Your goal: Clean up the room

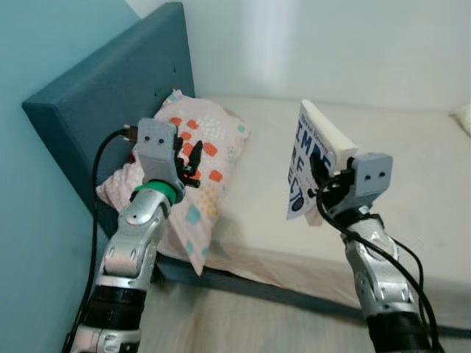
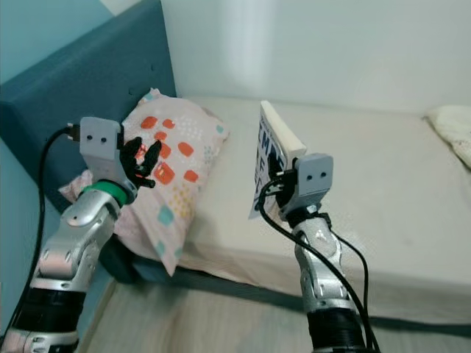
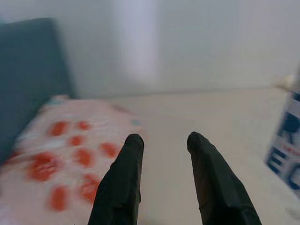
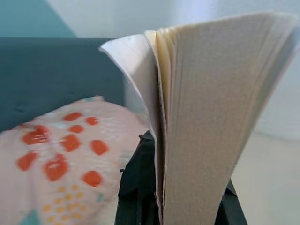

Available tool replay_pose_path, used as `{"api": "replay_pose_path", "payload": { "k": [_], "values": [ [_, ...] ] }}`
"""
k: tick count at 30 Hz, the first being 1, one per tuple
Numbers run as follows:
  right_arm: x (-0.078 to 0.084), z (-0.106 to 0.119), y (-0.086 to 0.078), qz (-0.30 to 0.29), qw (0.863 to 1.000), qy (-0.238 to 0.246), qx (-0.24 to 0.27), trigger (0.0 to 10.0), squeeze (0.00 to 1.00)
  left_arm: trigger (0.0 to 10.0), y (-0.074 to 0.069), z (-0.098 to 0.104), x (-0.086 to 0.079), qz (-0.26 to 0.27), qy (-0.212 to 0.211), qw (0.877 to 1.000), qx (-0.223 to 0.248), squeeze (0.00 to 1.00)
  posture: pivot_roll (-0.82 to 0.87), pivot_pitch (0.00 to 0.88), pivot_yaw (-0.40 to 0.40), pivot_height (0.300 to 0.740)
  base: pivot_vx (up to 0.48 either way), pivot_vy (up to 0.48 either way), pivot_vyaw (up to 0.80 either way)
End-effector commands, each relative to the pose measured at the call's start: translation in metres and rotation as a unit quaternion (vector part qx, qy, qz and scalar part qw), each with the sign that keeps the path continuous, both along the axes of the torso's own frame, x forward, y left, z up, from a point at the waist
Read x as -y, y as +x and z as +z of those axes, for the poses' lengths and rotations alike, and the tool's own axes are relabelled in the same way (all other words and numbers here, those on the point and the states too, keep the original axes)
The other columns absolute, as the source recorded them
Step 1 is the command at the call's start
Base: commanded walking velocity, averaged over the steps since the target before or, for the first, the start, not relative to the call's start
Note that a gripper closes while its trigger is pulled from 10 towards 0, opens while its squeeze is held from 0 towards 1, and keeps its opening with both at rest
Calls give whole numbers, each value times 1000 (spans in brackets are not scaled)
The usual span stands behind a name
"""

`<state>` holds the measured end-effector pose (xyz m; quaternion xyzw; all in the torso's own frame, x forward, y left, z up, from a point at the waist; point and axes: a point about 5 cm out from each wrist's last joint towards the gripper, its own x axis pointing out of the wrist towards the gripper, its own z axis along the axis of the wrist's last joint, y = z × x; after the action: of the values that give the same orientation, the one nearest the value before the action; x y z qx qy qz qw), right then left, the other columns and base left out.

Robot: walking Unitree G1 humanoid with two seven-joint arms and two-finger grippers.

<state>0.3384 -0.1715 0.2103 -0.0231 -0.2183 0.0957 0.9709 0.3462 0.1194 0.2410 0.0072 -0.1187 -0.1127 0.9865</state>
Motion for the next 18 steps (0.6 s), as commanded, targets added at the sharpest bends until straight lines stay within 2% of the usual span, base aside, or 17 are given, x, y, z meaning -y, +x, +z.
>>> {"api": "replay_pose_path", "payload": {
  "k": [1,12,14,18],
  "values": [
    [3,5,-2,-5,1000,11,14,10000,0,10000,-1,-2,-1,-1,3,1000,-5,0,-117,83,104,735,0,0,0],
    [-4,3,-2,7,1000,12,8,10000,0,10000,-1,-1,0,-1,6,1000,3,0,-118,83,106,735,0,0,0],
    [-5,1,-1,5,1000,1,4,10000,0,10000,0,-1,0,0,5,1000,5,0,-117,83,106,735,311,0,0],
    [-5,-2,0,0,1000,-3,0,10000,0,10000,0,-1,-1,3,7,1000,8,0,-117,82,107,735,419,0,731]
  ]
}}
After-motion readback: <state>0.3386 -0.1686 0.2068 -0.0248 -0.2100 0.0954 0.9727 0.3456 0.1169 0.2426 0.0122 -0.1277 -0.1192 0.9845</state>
